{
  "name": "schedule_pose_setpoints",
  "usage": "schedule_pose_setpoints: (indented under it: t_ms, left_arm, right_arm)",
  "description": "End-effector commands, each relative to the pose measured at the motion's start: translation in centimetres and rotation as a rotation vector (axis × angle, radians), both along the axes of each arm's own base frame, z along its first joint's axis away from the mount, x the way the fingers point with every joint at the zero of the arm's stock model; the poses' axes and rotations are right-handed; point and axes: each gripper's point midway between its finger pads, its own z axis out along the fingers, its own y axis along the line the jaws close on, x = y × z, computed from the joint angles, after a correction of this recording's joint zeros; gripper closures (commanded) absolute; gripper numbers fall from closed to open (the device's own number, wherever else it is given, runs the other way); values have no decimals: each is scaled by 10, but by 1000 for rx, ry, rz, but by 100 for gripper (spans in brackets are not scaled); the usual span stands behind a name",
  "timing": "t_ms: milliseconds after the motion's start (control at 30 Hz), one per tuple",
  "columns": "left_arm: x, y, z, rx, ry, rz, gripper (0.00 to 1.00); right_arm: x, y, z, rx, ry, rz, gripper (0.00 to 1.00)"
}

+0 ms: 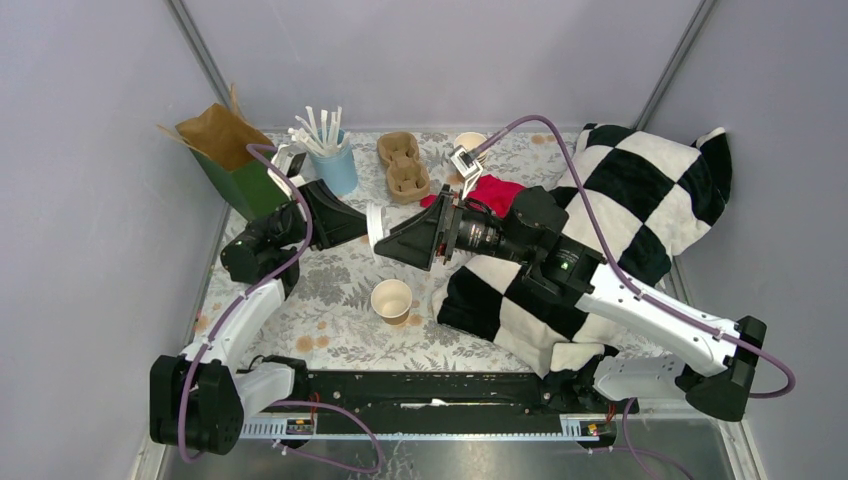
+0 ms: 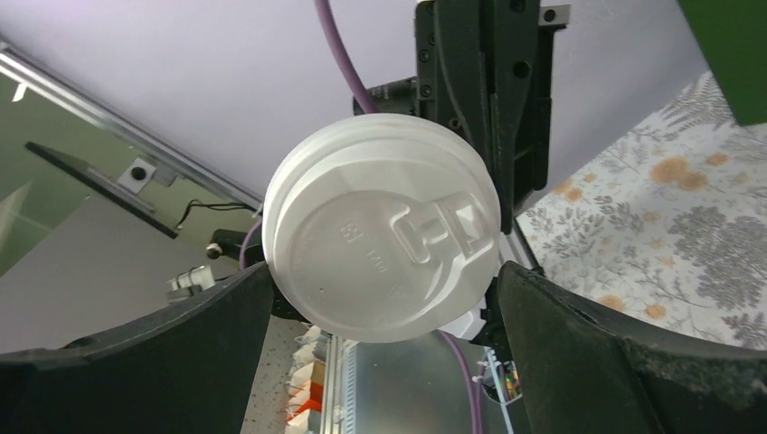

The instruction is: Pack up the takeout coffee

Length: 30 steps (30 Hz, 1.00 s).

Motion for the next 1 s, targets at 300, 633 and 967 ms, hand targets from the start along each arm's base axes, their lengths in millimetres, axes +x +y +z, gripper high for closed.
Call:
schedule_pose_setpoints:
  t_ms: [300, 633, 967]
  left_arm:
    - [-3, -1, 10, 25, -115, 38, 100]
    - [-9, 0, 11, 10, -125, 10, 100]
    - [-12, 0, 12, 14, -131, 6, 100]
  right_arm:
    - [7, -17, 22, 48, -57, -84, 0]
    - [6, -12, 27, 94, -22, -49, 0]
    - [13, -6, 21, 73, 2, -54, 0]
